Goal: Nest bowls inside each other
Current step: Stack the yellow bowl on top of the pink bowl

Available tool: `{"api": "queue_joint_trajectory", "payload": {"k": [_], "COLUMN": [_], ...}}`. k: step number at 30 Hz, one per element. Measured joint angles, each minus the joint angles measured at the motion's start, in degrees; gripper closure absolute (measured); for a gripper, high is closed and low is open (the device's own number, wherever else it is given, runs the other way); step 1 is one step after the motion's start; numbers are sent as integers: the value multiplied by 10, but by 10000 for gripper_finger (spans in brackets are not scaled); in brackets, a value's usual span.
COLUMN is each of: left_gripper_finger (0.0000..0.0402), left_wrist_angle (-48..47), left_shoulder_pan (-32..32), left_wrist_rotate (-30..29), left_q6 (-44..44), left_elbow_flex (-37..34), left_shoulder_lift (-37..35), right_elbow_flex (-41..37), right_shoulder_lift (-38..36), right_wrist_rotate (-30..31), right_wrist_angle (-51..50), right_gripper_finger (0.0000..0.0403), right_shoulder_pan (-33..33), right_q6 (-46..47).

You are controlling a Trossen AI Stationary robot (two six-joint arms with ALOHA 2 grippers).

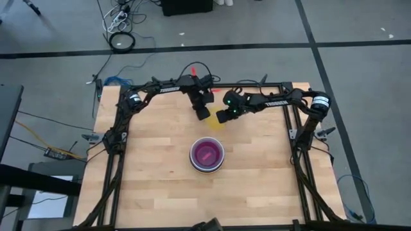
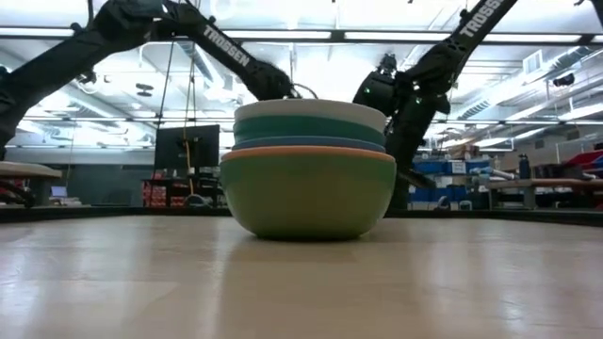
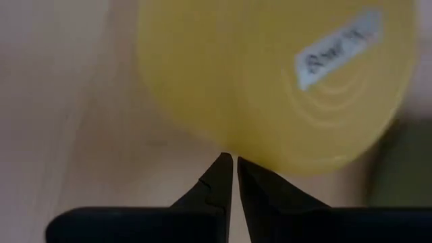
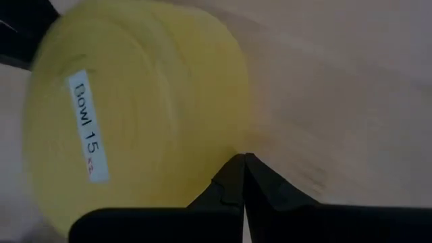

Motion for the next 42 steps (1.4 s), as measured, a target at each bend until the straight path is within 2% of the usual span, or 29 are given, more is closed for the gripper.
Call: {"api": "queue_joint_trajectory", "payload": {"k": [5,12,15,18,26,33,35,40,42], "left_gripper_finger": [365,365,365,365,365,364,364,364,364], "left_wrist_angle": [-115,-221,-254,-295,-340,-345,-319,-307,-300], "left_shoulder_pan": [-9,-24,-39,-55,-125,-240,-281,-362,-383], "left_wrist_rotate": [-28,-78,-89,-98,-151,-160,-158,-235,-249], "left_q6": [57,72,73,62,-11,-100,-128,-189,-224], "left_elbow_flex": [71,196,251,290,292,292,292,291,291], "left_shoulder_lift": [-6,-5,-6,-10,-78,-112,-111,-109,-102], "right_elbow_flex": [45,128,169,203,257,260,264,266,266], "right_shoulder_lift": [-2,-4,-4,-4,-8,-28,-30,-31,-31], "right_wrist_rotate": [-1,20,39,85,199,272,297,311,324], "right_wrist_angle": [-44,-165,-200,-234,-304,-321,-308,-297,-307], "right_gripper_finger": [403,403,403,403,403,403,403,403,403], "right_shoulder_pan": [14,63,98,130,210,303,333,396,412], "right_q6": [-45,-126,-151,-168,-139,-57,-25,20,39]}}
